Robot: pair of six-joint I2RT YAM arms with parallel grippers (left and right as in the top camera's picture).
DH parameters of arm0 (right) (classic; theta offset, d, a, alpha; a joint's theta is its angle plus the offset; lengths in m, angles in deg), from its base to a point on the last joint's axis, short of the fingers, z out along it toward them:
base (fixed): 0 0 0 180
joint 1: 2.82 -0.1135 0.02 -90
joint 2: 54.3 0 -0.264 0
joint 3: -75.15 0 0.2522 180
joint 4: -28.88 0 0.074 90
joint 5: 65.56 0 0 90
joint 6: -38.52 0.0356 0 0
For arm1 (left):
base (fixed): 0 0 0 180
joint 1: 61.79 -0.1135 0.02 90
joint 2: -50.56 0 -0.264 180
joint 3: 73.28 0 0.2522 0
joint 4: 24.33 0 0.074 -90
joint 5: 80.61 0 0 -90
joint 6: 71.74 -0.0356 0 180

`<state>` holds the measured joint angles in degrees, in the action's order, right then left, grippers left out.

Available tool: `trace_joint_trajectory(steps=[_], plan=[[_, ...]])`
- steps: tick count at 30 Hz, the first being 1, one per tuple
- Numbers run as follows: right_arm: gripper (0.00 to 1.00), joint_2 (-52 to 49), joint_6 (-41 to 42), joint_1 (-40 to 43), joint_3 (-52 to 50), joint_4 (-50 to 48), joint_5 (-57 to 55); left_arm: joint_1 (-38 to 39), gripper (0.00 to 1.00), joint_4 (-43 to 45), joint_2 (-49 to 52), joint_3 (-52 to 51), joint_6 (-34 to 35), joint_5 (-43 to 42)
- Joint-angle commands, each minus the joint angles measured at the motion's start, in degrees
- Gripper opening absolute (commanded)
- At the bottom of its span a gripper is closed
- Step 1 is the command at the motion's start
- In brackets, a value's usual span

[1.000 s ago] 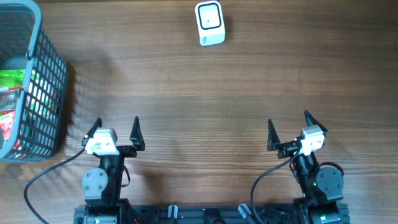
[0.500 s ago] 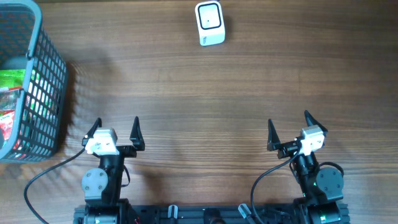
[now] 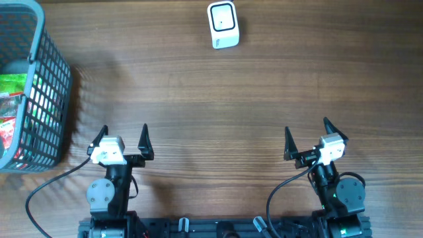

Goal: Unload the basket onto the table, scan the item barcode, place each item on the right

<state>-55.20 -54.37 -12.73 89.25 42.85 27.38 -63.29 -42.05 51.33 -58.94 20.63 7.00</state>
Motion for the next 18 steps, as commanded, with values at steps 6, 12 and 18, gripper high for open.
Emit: trace_joint_trajectory(steps=[6, 12, 18], plan=[[1.00, -0.13, -0.11, 0.28, -0.04, -0.31, -0.46, -0.22, 1.00, -20.41, 1.55, 18.16, 2.82, -2.29], [1.00, -0.13, -0.11, 0.28, -0.04, -0.31, -0.46, -0.22, 1.00, -44.76, 27.47, 63.04, 4.42, -8.50], [1.00, -0.11, -0.11, 0.28, -0.04, -0.33, -0.46, -0.22, 1.00, -68.83, 57.00, 98.77, -1.86, -8.48]])
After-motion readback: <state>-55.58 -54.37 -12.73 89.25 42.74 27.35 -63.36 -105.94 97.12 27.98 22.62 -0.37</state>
